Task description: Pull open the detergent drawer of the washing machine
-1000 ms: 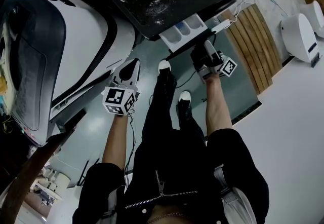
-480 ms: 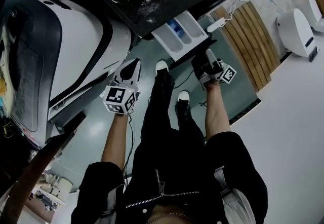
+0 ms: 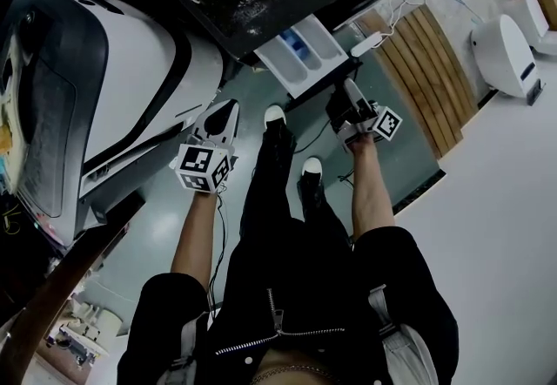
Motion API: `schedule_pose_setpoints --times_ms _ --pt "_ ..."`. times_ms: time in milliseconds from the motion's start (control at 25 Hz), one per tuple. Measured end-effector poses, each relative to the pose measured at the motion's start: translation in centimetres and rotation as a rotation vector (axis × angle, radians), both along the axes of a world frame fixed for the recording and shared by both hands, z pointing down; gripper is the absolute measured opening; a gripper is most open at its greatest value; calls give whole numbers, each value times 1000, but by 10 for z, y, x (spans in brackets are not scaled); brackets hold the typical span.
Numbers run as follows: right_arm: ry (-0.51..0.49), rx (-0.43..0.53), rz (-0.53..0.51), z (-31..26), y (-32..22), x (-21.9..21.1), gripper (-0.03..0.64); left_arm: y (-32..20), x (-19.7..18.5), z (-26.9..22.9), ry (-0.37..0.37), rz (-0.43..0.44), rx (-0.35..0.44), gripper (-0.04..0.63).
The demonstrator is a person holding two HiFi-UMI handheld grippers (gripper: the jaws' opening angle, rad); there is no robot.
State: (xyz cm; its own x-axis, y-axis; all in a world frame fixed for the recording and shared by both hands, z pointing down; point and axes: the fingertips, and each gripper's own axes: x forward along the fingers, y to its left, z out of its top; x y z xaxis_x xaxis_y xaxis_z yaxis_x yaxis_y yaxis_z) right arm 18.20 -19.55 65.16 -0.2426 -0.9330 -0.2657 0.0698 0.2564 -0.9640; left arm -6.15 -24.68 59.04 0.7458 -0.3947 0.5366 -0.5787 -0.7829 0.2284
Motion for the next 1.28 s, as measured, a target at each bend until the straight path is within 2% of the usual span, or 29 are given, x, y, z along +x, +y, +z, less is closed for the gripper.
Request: schedule_pose_setpoints --times_ms 160,240,320,400,440,720,920,1120,1280 --pt "157 -150 -80 9 12 -6 274 8 4 -6 4 1 19 21" --pt "248 -228 -75 11 22 0 188 14 9 -13 12 0 32 21" --pt "323 -287 -35 5 35 10 145 21 14 -22 23 -4 46 21" --pt "404 -355 1 -1 49 20 5 27 18 -32 37 -8 62 21" --pt "446 -372 3 -6 55 21 5 31 19 -36 43 -10 69 21" --pt "788 -343 -86 -47 74 4 5 58 25 -68 76 -22 138 21" --pt "1026 -246 -158 -88 87 -27 5 77 23 -98 91 -23 200 21" --pt "1239 -131 -161 -138 89 -47 5 91 24 -130 117 -36 264 21" --pt "1350 -81 -137 -171 102 -54 5 113 23 -150 128 -47 297 21"
